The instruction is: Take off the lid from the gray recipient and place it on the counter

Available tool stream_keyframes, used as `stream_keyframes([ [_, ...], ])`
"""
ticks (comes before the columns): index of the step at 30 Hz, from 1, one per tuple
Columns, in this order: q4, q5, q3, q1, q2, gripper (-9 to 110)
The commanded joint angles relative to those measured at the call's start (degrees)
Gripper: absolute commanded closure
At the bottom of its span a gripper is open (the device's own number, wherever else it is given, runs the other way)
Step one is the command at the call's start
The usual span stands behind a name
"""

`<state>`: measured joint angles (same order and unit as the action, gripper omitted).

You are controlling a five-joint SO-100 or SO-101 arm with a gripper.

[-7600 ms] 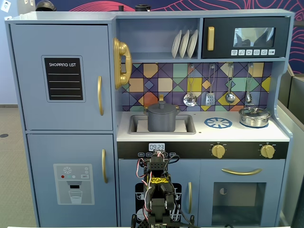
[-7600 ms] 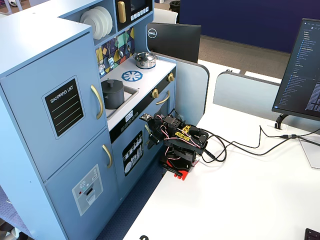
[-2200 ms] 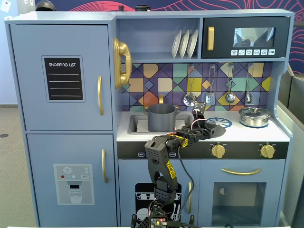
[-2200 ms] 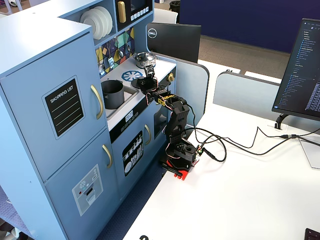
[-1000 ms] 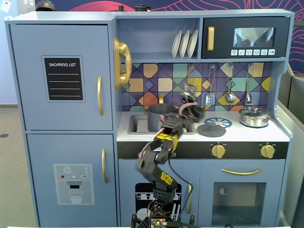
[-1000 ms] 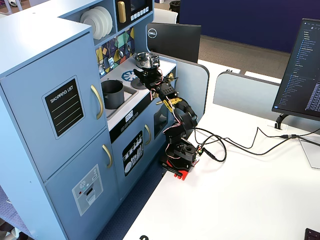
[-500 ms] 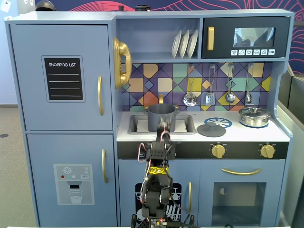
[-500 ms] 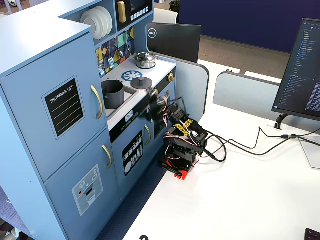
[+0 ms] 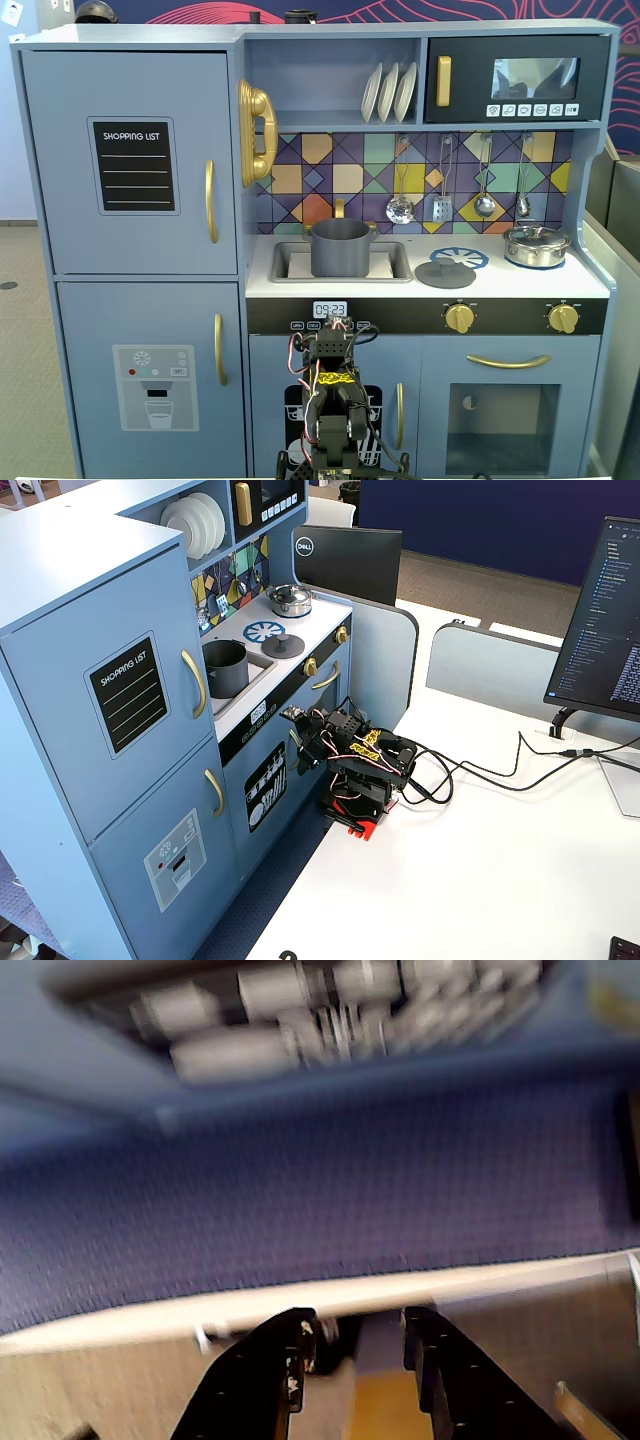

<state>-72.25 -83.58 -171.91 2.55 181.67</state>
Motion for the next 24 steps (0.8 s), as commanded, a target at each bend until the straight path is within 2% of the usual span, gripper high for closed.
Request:
stream_keyframes([
  [1,-5.45,-0.26,-0.09,0.53,0.35,102],
  [7,-15.21,-5.63,-0.09,-1.32,0.44,100],
  [9,-15.38,-2.99,-0.09,-2.55,0.44,99],
  [24,-15.38,-2.99,-0.09,-4.57,0.44,97],
])
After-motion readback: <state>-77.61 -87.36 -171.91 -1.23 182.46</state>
